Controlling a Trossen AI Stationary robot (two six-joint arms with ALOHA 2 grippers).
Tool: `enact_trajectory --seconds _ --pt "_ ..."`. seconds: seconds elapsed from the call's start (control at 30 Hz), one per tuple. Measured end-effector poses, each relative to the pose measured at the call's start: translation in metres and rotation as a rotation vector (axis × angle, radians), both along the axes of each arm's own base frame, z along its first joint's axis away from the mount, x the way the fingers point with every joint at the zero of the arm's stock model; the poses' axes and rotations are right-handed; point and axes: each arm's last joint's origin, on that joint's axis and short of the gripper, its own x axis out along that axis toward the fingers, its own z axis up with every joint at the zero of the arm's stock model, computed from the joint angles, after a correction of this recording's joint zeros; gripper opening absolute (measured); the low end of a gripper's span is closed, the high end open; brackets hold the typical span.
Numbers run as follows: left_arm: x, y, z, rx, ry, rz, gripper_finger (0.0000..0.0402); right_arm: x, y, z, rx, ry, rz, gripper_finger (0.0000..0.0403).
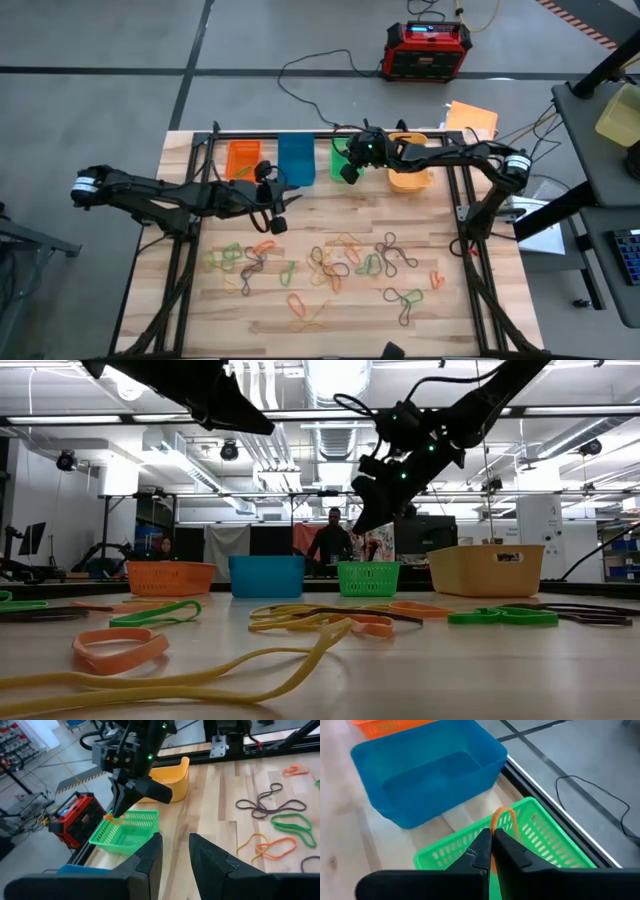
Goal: Sort rubber bands into baskets
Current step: Put the orange rubber band into the green bin, then put the orange rubber band into the light orange bin
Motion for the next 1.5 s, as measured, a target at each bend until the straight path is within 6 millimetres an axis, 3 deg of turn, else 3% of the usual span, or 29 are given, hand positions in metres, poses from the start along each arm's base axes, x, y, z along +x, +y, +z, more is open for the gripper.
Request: enact_trajectory --seconds 0.3,0.7,0.83,0.97,1.23,1.5 --pt "-0.001 0.000 -0.003 -0.034 0.015 0.025 0.0081 0.004 -0.010 -0.010 0.071 0.001 -0.066 0.0018" --pt "0.000 0.000 -0.004 -0.050 0.016 0.031 0.0081 0.002 -0.012 -0.008 0.086 0.000 -0.082 0.0088" --pt "-0.001 0.000 -0.005 -0.072 0.019 0.041 0.0081 -0.003 -0.007 0.003 0.081 0.000 -0.070 0.0109" --pt "-0.004 -0.001 -0.012 -0.150 0.078 0.009 0.0081 -0.009 0.015 0.024 0.091 0.015 0.005 0.0122" --pt "-0.010 -0.008 -0.025 -0.285 0.230 -0.129 0.0081 -0.029 0.090 0.063 0.047 -0.006 0.225 0.0121" --pt "-0.013 -0.010 -0.033 -0.338 0.328 -0.190 0.0082 -0.050 0.146 0.076 -0.018 -0.063 0.294 0.0121"
